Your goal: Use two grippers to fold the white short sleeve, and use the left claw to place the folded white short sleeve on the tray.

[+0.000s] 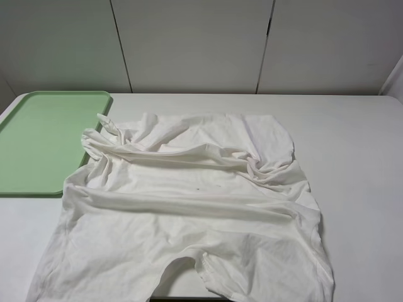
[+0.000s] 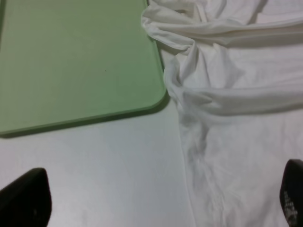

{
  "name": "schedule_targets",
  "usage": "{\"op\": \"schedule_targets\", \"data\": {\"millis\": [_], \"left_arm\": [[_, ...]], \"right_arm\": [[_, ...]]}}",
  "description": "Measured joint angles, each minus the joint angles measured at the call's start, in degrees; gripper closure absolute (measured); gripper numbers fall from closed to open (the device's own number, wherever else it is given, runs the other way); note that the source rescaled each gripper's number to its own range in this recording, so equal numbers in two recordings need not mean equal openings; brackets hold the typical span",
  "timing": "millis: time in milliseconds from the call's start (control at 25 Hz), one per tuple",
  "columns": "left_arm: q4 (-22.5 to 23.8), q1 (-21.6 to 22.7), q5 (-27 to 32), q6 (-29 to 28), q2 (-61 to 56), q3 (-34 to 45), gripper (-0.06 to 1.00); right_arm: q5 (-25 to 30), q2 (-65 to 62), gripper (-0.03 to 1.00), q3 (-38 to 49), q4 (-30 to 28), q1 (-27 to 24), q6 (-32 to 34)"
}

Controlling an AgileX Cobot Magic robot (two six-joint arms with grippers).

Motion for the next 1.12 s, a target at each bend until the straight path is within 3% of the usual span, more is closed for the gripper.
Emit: {"op": "schedule_targets", "data": {"millis": [1120], "left_arm": [[0.00,0.00,0.00,0.00,0.00,0.00,-0.02]], "right_arm": [[0.00,0.00,-0.03,0.00,0.00,0.00,0.00]]}}
